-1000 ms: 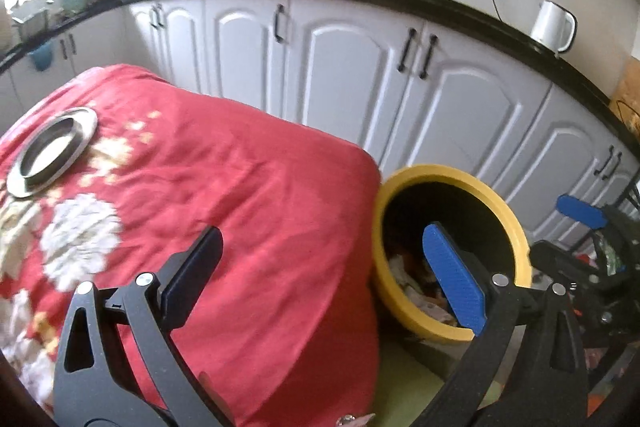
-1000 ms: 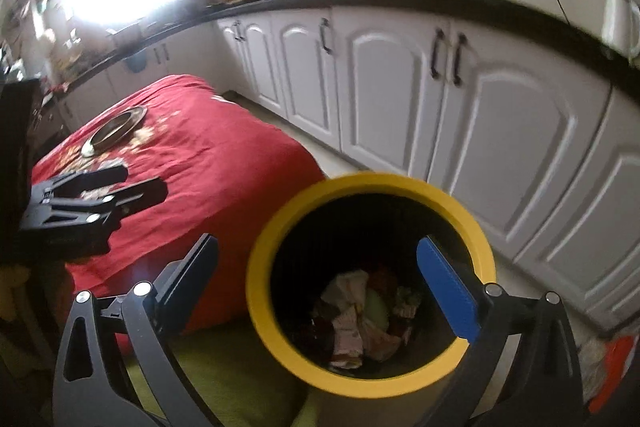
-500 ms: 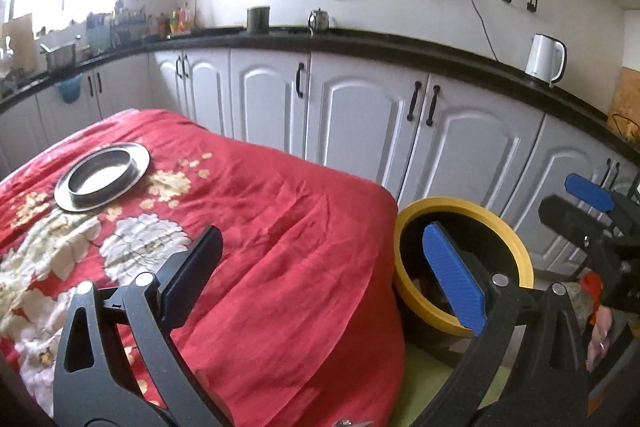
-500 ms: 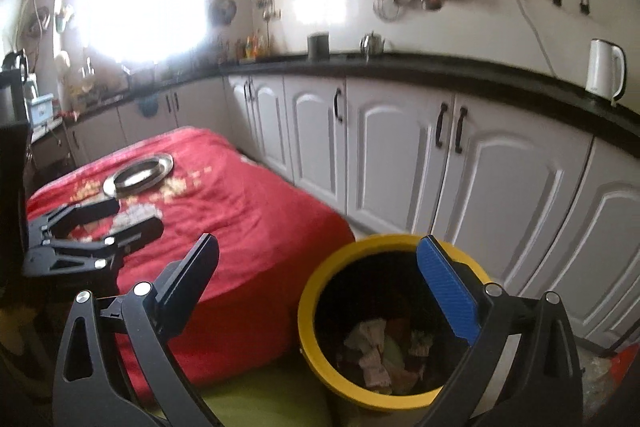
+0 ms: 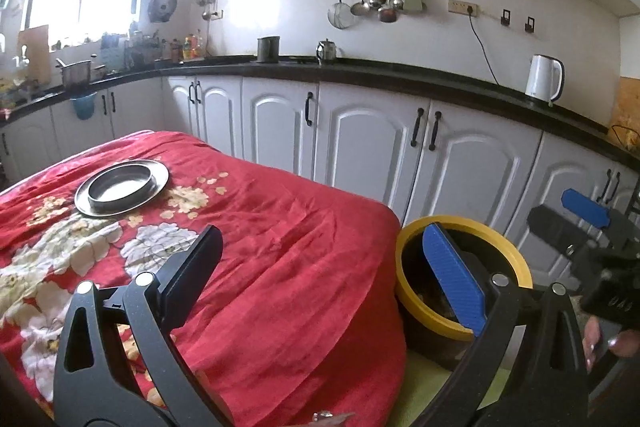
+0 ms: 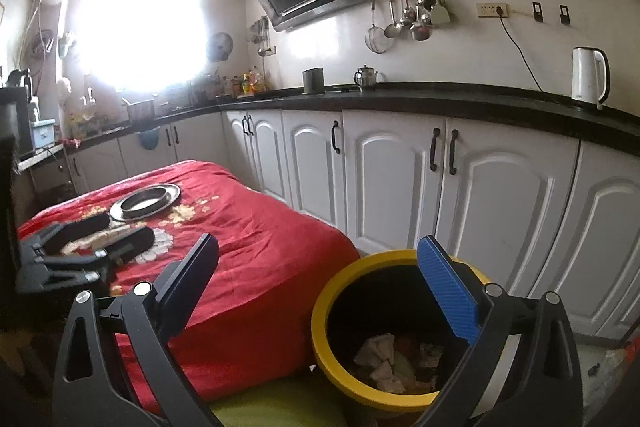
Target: Collect trash
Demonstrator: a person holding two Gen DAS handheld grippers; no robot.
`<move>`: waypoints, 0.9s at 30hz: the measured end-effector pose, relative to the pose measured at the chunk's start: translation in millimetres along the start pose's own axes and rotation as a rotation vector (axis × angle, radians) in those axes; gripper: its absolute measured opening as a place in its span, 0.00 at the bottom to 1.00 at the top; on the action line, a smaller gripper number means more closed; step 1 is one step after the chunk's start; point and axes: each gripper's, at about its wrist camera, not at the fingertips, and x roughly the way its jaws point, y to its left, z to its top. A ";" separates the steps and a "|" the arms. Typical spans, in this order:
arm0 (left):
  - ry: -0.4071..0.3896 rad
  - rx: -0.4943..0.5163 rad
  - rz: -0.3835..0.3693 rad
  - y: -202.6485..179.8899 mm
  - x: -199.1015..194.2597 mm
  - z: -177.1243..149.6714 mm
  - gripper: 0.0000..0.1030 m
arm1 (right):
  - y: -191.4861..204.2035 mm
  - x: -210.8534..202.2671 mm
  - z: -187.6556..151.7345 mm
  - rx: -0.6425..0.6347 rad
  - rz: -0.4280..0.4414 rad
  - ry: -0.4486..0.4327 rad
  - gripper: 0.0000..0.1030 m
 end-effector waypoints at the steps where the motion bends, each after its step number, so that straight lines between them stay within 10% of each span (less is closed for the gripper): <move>1: -0.005 -0.005 0.004 0.6 -1.2 -0.6 0.89 | 1.5 0.6 -1.2 -0.011 -0.009 -0.004 0.94; 27: -0.004 -0.036 0.000 5.9 -6.1 -7.3 0.89 | 19.0 3.2 -8.7 -0.074 -0.010 -0.027 0.94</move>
